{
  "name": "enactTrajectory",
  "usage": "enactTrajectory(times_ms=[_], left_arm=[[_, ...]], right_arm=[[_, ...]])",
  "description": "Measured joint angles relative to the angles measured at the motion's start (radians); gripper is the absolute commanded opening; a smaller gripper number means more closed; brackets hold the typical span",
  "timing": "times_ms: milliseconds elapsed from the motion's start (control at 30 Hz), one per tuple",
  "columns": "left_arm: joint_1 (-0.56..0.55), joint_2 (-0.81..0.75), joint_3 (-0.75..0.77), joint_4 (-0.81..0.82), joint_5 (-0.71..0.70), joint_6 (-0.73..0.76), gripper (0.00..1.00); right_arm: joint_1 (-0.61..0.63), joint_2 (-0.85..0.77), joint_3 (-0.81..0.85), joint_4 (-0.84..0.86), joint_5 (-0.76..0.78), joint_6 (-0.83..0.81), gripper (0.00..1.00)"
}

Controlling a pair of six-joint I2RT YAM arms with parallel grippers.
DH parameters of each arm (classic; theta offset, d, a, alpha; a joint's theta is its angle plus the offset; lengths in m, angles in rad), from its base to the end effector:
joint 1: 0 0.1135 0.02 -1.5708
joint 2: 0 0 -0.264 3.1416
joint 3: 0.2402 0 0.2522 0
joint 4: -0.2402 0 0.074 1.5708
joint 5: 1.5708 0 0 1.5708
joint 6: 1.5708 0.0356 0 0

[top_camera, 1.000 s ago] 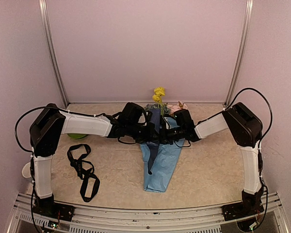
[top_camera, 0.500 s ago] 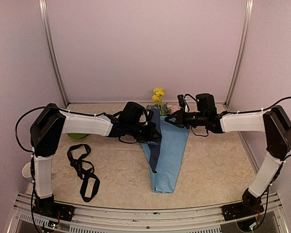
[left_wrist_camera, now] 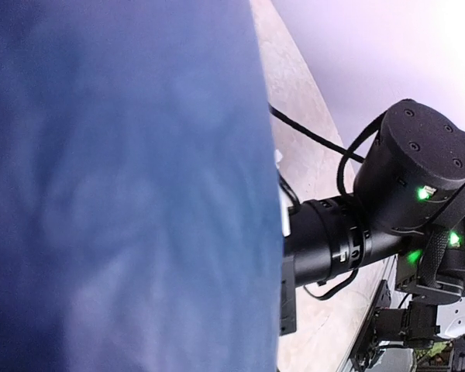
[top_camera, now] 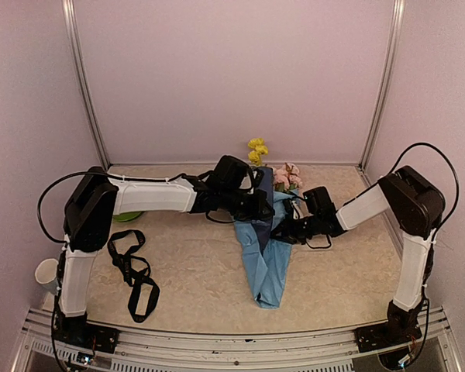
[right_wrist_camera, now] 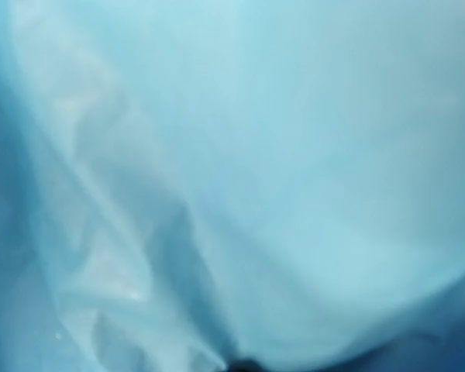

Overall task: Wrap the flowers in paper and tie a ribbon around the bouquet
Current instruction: Fold the 2/3-folded wrapping paper at the center of the board.

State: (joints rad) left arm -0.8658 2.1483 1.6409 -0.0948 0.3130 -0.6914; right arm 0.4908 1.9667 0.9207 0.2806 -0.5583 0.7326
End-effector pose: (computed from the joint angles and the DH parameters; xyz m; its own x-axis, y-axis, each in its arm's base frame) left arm 0.3132 -0.3851 0.2070 -0.8497 0.0625 -0.5236 0.4508 0.6012 -0.6598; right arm 0.3188 0.1918 0.1030 -0.9470 0.1371 -0.2906 -0.1390 0.6407 0.7551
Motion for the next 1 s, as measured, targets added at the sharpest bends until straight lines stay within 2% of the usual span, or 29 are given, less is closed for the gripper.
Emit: enactTrajectory(times_ms=[133, 300, 533, 667, 833, 900, 1000], left_arm=[[-0.011, 0.084, 0.076, -0.005, 0.031, -0.002, 0.00], [-0.022, 0.166, 0.092, -0.027, 0.050, -0.008, 0.00], [-0.029, 0.185, 0.096, -0.033, 0.062, -0.014, 0.00], [-0.030, 0.185, 0.096, -0.034, 0.063, -0.014, 0.00], [-0.030, 0.185, 0.096, -0.034, 0.063, -0.014, 0.00], [-0.030, 0.185, 0.096, -0.033, 0.063, -0.014, 0.00], [-0.030, 0.185, 0.096, -0.034, 0.063, -0.014, 0.00]], right_arm=[[0.005, 0.021, -0.013, 0.079, -0.028, 0.037, 0.02], [0.005, 0.011, -0.045, 0.121, -0.031, 0.058, 0.02], [-0.007, -0.144, -0.129, 0.082, 0.027, 0.088, 0.06], [-0.017, -0.266, -0.133, 0.032, 0.105, 0.083, 0.18], [-0.017, -0.346, -0.090, -0.003, 0.155, 0.037, 0.53], [-0.017, -0.346, -0.080, -0.003, 0.153, 0.027, 0.58], [-0.017, -0.337, -0.078, -0.008, 0.143, 0.021, 0.60]])
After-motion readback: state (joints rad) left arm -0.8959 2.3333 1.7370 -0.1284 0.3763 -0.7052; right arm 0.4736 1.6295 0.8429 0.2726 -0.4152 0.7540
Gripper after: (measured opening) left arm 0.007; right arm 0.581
